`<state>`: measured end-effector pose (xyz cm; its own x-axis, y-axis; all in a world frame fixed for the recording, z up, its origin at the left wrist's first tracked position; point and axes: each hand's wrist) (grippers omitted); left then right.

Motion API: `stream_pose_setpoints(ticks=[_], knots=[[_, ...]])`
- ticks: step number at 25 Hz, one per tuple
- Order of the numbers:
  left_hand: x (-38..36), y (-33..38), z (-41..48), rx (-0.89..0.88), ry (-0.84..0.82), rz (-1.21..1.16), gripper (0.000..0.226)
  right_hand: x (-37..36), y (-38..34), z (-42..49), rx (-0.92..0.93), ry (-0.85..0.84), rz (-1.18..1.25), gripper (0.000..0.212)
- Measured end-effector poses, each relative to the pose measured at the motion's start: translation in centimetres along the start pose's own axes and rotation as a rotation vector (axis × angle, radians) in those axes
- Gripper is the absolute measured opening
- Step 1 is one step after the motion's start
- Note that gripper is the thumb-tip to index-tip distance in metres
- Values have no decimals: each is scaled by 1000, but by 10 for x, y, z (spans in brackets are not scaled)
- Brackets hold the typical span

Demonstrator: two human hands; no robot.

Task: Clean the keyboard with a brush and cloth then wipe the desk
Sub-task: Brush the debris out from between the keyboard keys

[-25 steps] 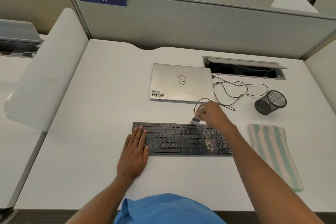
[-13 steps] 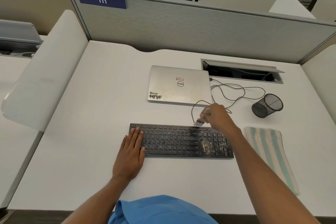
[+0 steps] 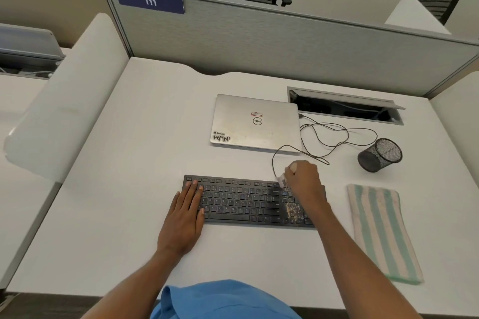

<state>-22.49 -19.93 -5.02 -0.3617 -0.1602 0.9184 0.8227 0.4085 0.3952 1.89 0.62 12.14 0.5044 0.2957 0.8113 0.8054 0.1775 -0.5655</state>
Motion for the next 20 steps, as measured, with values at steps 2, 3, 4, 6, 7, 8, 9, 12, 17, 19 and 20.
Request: stream_pose_setpoints(ticks=[2,3,4,6,7,8,9,12,17,19,20], knots=[[0,0,1,1,-2,-3,63,-3,3,-3,-16,1,-83,30],[0,0,1,-1,-2,-2,63,-3,6,-2,-41,-22,-108,28],[0,0,1,-2,-1,-2,63,-2,9,1,-48,-29,-107,28],[0,0,0,-2,1,-1,63,3,6,5,-41,-2,-41,28],[0,0,0,-3,3,-3,63,3,6,6,-36,25,-20,30],[0,0,0,-4,5,-5,63,3,5,7,-30,52,-10,32],[0,0,0,-2,5,-3,63,3,3,6,-34,63,-5,34],[0,1,0,-1,1,2,63,1,-3,-5,-59,18,-85,34],[0,0,0,4,2,9,63,6,7,5,-65,-94,-66,27],[0,0,0,5,1,7,63,6,3,8,-36,-17,-49,33],[0,1,0,4,3,4,63,5,0,7,-27,21,-35,34]])
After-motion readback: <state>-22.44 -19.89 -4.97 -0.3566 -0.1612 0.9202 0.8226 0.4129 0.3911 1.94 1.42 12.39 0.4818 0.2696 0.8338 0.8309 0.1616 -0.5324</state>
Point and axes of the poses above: each hand's wrist, its own z-axis towards the middle knuckle, its own x-axis out of the back of the hand, y = z × x, and after that the axes turned 12 degrees about x, right-handed
